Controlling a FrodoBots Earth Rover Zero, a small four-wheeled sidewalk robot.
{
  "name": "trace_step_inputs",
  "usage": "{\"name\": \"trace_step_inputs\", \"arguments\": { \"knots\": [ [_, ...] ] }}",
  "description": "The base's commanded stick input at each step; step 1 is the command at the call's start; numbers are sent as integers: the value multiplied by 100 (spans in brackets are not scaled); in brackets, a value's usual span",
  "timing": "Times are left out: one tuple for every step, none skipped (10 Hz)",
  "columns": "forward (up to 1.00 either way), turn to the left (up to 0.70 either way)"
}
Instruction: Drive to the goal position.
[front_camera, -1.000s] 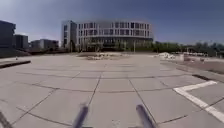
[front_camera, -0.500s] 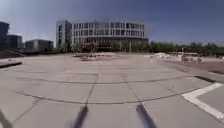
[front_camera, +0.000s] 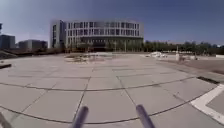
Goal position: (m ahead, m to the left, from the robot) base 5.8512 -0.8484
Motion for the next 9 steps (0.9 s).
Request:
{"name": "trace_step_inputs", "arguments": {
  "knots": [
    [70,0],
    [70,0],
    [70,0],
    [70,0],
    [70,-29],
    [70,-35],
    [70,-33],
    [70,-24],
    [70,-10]
  ]
}}
